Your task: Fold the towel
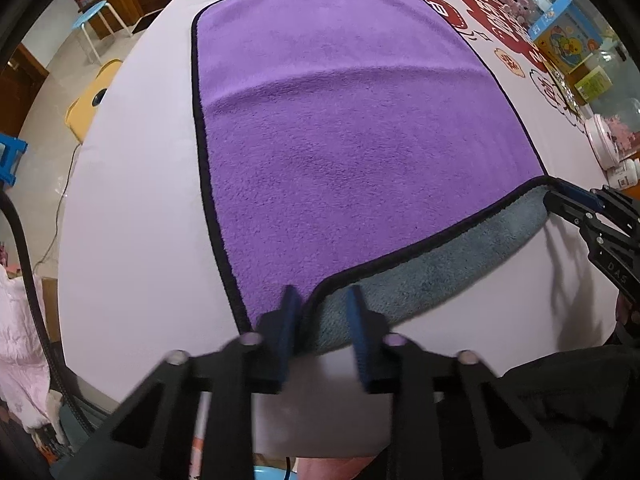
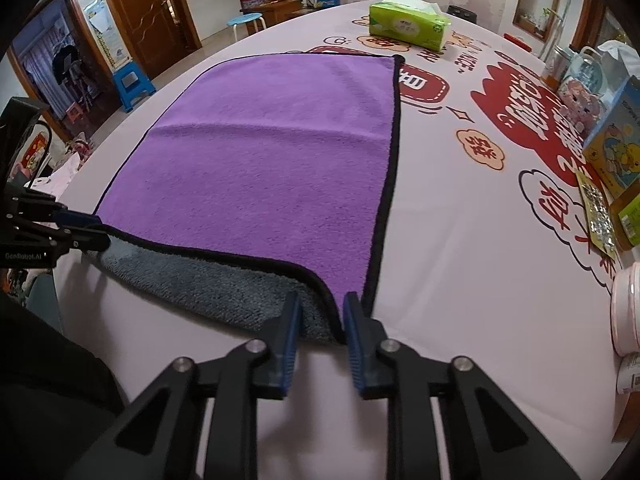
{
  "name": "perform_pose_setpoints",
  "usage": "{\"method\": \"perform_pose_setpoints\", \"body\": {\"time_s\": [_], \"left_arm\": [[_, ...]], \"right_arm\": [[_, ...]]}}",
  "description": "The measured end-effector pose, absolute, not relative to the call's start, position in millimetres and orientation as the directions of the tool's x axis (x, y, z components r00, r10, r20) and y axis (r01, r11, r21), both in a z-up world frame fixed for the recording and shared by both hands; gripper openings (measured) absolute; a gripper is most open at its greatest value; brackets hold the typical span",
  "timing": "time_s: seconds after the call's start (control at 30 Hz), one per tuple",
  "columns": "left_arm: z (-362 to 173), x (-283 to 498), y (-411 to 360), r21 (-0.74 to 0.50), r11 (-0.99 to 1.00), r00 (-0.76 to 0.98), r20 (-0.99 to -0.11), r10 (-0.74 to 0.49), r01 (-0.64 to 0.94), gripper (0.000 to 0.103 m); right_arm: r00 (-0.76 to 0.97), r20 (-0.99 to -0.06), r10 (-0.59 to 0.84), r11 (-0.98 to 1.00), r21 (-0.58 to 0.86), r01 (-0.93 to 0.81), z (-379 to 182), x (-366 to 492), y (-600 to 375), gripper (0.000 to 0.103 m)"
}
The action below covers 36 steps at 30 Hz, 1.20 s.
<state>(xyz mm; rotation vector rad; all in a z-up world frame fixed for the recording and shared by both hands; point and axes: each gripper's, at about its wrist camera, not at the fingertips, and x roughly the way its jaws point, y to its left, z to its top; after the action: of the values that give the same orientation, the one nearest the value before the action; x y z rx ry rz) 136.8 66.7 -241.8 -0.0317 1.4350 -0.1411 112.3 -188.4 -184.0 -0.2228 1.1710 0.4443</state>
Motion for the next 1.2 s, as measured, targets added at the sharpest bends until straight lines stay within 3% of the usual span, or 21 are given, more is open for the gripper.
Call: {"method": "perform_pose_setpoints", "body": {"time_s": [0.1, 0.3, 0.83, 1.2], "left_arm": [[-243, 138, 71, -0.116, 0.991, 0.122, -0.985, -0.124, 0.071, 0.01], [-237, 137, 74, -0.121, 0.988, 0.124, -0.983, -0.133, 0.098, 0.006], [-188, 177, 84, -0.114, 0.984, 0.217, -0.966, -0.143, 0.137, 0.006], [-143, 223, 103, -0.056, 0.979, 0.31, -0.944, -0.116, 0.193, 0.006]], "right_arm": [[0.321, -0.922, 0.214, 0.896, 0.054, -0.441, -183, 114, -190, 0.01], [0.334, -0.919, 0.211, 0.898, 0.047, -0.438, -179, 115, -190, 0.006], [0.396, -0.877, 0.272, 0.92, 0.115, -0.376, -148, 140, -190, 0.006], [0.495, -0.819, 0.29, 0.914, 0.084, -0.396, -113, 184, -178, 0.006]]}}
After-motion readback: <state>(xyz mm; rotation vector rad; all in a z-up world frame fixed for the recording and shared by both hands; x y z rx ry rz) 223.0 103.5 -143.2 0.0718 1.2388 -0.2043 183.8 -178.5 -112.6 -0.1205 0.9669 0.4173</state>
